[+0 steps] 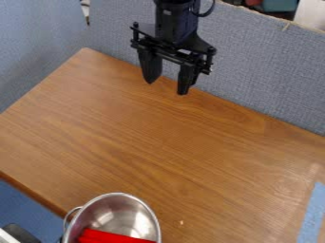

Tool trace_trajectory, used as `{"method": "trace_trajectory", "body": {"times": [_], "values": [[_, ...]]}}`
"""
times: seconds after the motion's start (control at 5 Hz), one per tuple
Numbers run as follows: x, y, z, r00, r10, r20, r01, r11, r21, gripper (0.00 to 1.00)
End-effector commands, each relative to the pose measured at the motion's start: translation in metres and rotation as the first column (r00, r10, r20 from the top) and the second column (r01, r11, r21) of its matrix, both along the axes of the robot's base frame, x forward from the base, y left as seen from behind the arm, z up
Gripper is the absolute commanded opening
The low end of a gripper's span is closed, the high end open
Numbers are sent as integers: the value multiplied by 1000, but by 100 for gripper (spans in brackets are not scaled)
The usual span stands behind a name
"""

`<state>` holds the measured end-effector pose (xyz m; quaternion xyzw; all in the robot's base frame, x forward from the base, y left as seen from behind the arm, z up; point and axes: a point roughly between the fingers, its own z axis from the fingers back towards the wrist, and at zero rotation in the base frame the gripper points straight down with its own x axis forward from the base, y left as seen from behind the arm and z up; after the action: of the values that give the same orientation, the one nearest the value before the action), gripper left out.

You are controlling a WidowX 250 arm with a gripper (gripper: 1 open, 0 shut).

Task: Put the red object in the metal pot

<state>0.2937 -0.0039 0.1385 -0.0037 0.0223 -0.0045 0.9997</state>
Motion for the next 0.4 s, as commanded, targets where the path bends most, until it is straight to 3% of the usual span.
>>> {"method": "trace_trajectory", "body": {"times": [0.0, 0.2], "values": [[-11, 12, 0, 996, -84, -43, 83, 996, -23, 100], [-13, 52, -19, 996, -57, -72, 53, 997, -63, 100]]}}
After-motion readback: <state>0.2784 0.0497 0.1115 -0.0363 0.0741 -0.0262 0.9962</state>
